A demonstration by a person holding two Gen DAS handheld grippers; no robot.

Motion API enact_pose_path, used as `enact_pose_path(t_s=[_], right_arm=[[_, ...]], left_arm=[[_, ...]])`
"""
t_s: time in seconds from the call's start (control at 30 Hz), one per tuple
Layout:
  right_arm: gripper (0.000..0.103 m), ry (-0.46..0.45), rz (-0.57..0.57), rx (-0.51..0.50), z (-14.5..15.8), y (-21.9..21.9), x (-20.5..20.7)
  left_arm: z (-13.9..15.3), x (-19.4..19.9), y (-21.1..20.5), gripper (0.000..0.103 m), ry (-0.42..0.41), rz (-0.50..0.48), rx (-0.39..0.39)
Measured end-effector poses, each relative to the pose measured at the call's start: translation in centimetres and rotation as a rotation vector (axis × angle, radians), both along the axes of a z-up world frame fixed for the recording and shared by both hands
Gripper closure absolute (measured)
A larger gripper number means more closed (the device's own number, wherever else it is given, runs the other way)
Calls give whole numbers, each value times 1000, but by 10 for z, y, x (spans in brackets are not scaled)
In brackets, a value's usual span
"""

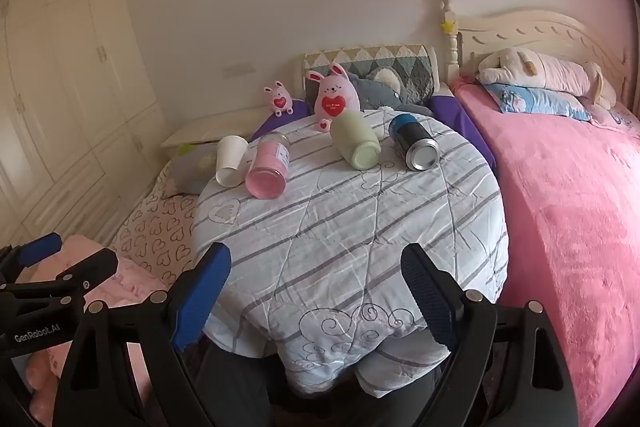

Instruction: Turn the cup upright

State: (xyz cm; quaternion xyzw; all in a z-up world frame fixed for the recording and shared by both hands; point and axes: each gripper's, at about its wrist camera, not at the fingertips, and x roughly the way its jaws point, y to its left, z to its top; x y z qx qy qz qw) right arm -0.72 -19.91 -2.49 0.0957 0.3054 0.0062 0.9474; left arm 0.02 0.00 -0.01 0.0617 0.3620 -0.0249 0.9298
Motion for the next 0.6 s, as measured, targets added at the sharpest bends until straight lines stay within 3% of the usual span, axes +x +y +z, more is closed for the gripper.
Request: enact_pose_path(t_s=[0.6], right_arm=[[16,-1,13,-26,4,8,3]], left_arm=[[0,0,0,0,-10,3,0]])
